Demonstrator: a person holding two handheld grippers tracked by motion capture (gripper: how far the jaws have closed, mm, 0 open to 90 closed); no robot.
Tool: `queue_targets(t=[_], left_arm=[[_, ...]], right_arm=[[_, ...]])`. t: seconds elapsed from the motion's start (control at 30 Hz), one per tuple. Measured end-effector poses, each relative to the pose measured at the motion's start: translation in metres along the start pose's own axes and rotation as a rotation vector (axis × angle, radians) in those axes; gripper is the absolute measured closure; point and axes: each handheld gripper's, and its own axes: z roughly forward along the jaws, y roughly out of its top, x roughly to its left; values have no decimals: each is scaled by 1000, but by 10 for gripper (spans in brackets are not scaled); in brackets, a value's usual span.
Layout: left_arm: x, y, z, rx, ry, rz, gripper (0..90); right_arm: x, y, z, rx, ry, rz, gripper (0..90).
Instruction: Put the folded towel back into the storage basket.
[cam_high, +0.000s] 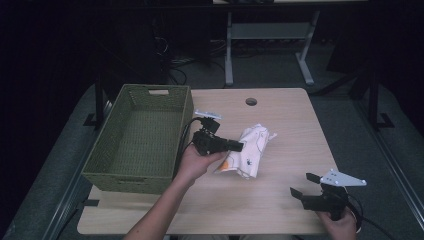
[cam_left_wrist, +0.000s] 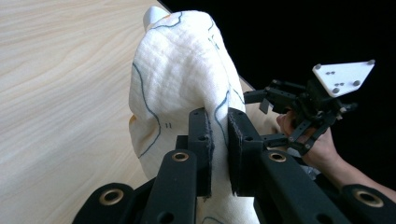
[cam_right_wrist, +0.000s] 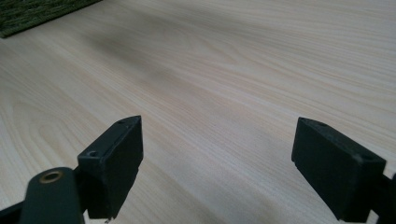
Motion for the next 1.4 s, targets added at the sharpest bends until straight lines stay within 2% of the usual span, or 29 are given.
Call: queue_targets(t=[0.13,0.47,0.57,1.0,1.4], left_arm=[[3,0,-8,-16,-18,-22,817],[2,1,-25,-37,-71,-39,816],[2,2,-34,-41,-63,-33,815],[2,2,-51,-53,-70,-27,815],[12,1,-75,-88,-68,-54,813]], right_arm=[[0,0,0,0,-1,0,162],[0,0,1,6,-3,6,157],[-1,0,1,5,-6,4,157],[-1,0,2,12,-10,7,152],[-1,0,4,15,-9,-1,152]])
